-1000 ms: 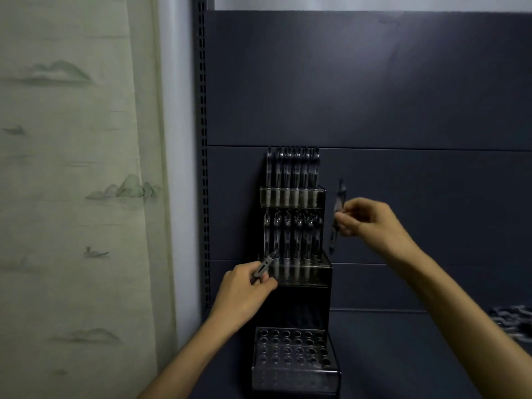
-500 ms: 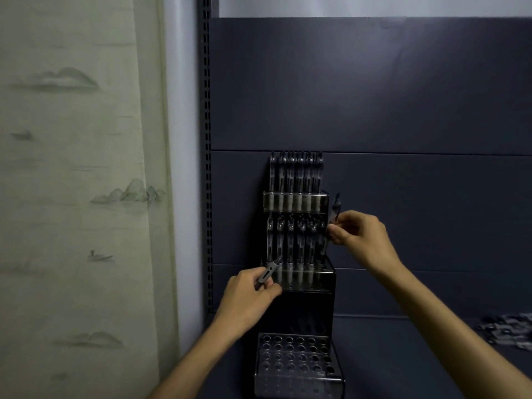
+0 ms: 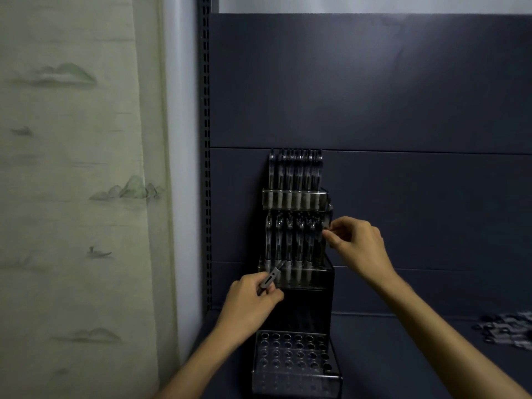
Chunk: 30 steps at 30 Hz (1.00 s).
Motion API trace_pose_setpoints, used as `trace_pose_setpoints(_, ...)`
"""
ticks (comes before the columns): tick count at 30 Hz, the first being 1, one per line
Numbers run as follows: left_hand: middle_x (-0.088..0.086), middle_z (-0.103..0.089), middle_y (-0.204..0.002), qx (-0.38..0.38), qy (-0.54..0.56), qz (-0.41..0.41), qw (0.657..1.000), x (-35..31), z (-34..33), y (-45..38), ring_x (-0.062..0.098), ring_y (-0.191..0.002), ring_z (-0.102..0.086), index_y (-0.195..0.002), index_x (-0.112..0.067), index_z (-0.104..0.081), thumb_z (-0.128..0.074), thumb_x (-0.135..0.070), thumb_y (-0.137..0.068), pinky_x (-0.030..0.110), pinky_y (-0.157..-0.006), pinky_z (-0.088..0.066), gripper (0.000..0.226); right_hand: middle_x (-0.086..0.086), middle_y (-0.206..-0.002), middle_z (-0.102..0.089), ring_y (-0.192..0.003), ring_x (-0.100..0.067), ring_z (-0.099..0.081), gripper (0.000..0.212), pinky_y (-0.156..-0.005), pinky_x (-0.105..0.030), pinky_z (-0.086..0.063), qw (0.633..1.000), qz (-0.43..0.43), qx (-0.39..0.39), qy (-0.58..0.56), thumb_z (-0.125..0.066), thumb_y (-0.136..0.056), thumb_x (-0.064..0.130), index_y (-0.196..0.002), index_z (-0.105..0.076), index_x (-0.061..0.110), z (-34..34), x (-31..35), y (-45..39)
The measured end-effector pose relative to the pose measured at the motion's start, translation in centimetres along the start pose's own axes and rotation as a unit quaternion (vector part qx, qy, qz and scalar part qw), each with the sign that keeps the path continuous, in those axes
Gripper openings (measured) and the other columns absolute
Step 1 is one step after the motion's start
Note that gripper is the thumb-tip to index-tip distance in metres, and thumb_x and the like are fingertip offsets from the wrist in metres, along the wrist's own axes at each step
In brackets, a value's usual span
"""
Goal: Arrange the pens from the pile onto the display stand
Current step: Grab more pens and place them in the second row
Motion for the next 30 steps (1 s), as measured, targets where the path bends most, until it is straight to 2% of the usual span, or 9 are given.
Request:
trace_pose_setpoints(5,-0.012,-0.042,-0.051,0.0,0.006,0.005,1.0,0.0,-0.1,-0.1,0.003,-0.052,-0.038,-0.06,-0.019,-0.048,-0.071,-0.019,-0.084,0.023,-0.06,-0.038,0.033,0.014,-0.078,-0.068,-0.081,-0.005,-0.066,0.01,-0.068,-0.023,-0.045,0.997,-0.005,0.055,0.053,-0.075,-0.088,0.036,-0.088,-0.071,0.027,-1.4,-0.7,0.8)
trace_pose_setpoints(9,-0.012,-0.042,-0.052,0.0,0.007,0.002,1.0,-0.1,-0.1,0.0,0.003,-0.052,-0.038,-0.061,-0.018,-0.049,-0.071,-0.02,-0.084,0.022,-0.058,-0.036,0.032,0.015,-0.076,-0.067,-0.074,0.003,-0.062,0.014,-0.062,-0.012,-0.041,0.998,-0.012,0.037,0.039,-0.074,-0.089,0.034,-0.093,-0.074,0.021,-1.8,-1.3,1.6)
trace_pose_setpoints(18,-0.013,-0.041,-0.05,0.009,0.008,0.029,1.0,0.6,0.0,0.4,0.004,-0.051,-0.038,-0.062,-0.018,-0.049,-0.072,-0.02,-0.083,0.027,-0.063,-0.04,0.031,0.012,-0.078,-0.07,-0.078,-0.004,-0.067,0.011,-0.077,-0.034,-0.057,0.999,-0.019,0.031,0.019,-0.076,-0.088,0.032,-0.087,-0.071,0.022,-1.8,-1.2,2.2)
trace_pose_setpoints(21,-0.014,-0.042,-0.048,0.009,0.002,0.037,0.999,0.6,0.0,0.4,0.003,-0.05,-0.038,-0.063,-0.018,-0.051,-0.072,-0.021,-0.083,0.027,-0.062,-0.039,0.03,0.011,-0.081,-0.072,-0.08,-0.004,-0.068,0.012,-0.08,-0.038,-0.058,0.999,-0.027,0.033,0.004,-0.076,-0.088,0.032,-0.091,-0.073,0.021,-1.8,-1.1,2.4)
trace_pose_setpoints(24,-0.015,-0.042,-0.046,0.002,-0.008,0.043,0.999,0.5,0.2,0.4,0.002,-0.049,-0.038,-0.063,-0.019,-0.052,-0.071,-0.021,-0.083,0.025,-0.059,-0.036,0.028,0.007,-0.091,-0.074,-0.088,-0.011,-0.069,0.019,-0.081,-0.033,-0.056,0.999,-0.03,0.034,0.025,-0.076,-0.088,0.03,-0.102,-0.073,0.018,-1.2,-0.3,2.6)
trace_pose_setpoints(25,-0.016,-0.043,-0.046,0.001,-0.014,0.045,0.999,0.5,0.2,0.4,0.002,-0.049,-0.038,-0.063,-0.02,-0.052,-0.07,-0.022,-0.083,0.025,-0.058,-0.034,0.027,0.005,-0.095,-0.073,-0.09,-0.013,-0.069,0.022,-0.079,-0.031,-0.054,0.999,-0.014,0.001,0.049,-0.075,-0.088,0.027,-0.107,-0.072,0.017,-0.8,0.3,2.8)
trace_pose_setpoints(27,-0.016,-0.045,-0.047,0.003,-0.021,0.047,0.999,0.4,0.2,0.4,0.002,-0.05,-0.04,-0.062,-0.022,-0.053,-0.07,-0.024,-0.083,0.026,-0.057,-0.034,0.027,0.004,-0.099,-0.071,-0.091,-0.017,-0.065,0.024,-0.075,-0.033,-0.053,0.99,0.082,-0.082,0.08,-0.073,-0.087,0.018,-0.111,-0.069,0.017,-0.1,2.3,3.8)
trace_pose_setpoints(28,-0.016,-0.046,-0.048,0.005,-0.025,0.048,0.999,0.3,0.1,0.4,0.002,-0.05,-0.041,-0.062,-0.023,-0.053,-0.07,-0.024,-0.083,0.026,-0.057,-0.034,0.026,0.004,-0.1,-0.069,-0.092,-0.018,-0.062,0.025,-0.075,-0.033,-0.052,0.981,0.152,-0.089,0.079,-0.072,-0.086,0.014,-0.11,-0.068,0.017,-0.1,3.9,4.5)
trace_pose_setpoints(30,-0.014,-0.055,-0.055,0.011,-0.039,0.046,0.998,-0.1,0.0,0.4,0.005,-0.055,-0.051,-0.064,-0.024,-0.057,-0.068,-0.025,-0.083,0.028,-0.057,-0.037,0.023,0.004,-0.101,-0.066,-0.096,-0.018,-0.058,0.022,-0.08,-0.031,-0.049,0.955,0.288,-0.01,0.067,-0.068,-0.085,0.011,-0.107,-0.068,0.016,-1.1,6.8,6.2)
Point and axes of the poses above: each hand's wrist, its own y-axis away from the middle knuckle, its own z-axis out of the back of the hand, x = y × z, the point moved 3 cm from there along -y, towards the middle knuckle
